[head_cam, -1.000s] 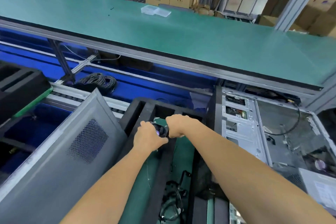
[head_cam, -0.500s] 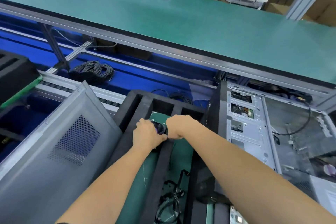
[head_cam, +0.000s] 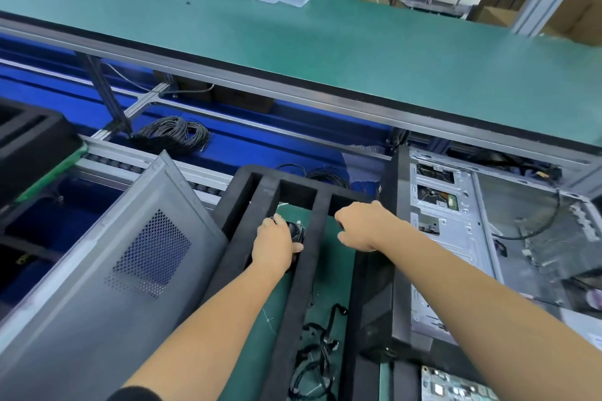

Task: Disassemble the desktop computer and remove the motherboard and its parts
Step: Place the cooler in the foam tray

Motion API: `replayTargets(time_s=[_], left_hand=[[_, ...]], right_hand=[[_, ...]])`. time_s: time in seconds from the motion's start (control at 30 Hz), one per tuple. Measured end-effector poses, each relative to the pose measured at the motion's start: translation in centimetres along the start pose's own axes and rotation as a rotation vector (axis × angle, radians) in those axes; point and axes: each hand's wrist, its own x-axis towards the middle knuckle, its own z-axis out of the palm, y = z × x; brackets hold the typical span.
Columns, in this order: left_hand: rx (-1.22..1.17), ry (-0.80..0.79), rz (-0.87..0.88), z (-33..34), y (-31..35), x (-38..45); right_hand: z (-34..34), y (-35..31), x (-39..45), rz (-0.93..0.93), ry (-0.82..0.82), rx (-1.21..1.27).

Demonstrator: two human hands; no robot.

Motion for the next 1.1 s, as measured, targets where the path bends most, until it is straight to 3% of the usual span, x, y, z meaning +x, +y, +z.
replayTargets(time_s=[0.1, 0.17, 0.3, 0.33, 0.43, 0.57, 0.8, 1.03, 1.1], left_hand=[[0.092, 0.074, 0.054, 0.8, -0.5, -0.8], [0.118, 0.038, 0.144, 0.6, -1.0, -0.8], [0.138, -0.330, 0.322, -0.7, -3.0, 0.5], [0.203, -0.361, 0.352, -0.9, -3.2, 0.5], [0.303, -0.277, 0.390, -0.9, -2.9, 0.4], [0.353, -0.315, 0.433, -2.1, -2.6, 1.4], [0.361, -0.105, 0.450, -1.8, -2.1, 2.0], [0.331, -0.241, 0.368, -1.3, -2.1, 3.6], [0.392, -0.196, 0.362, -1.0, -2.1, 4.1]], right_hand=[[0.9, 0.1, -0.3, -0.003, 0.002, 0.022], [1.1, 0.2, -0.6, -0.005, 0.016, 0.017], [1.3, 0.3, -0.9, -0.009, 0.059, 0.023], [1.3, 0.3, -0.9, -0.007, 0.056, 0.030], [1.2, 0.2, -1.1, 0.000, 0.035, 0.044], [1.1, 0.2, -1.3, -0.002, 0.019, 0.057], [1.3, 0.2, -1.2, -0.013, 0.014, 0.059], [1.4, -0.1, -1.2, -0.014, 0.031, 0.007], [1.3, -0.2, -1.2, -0.017, 0.029, -0.011]])
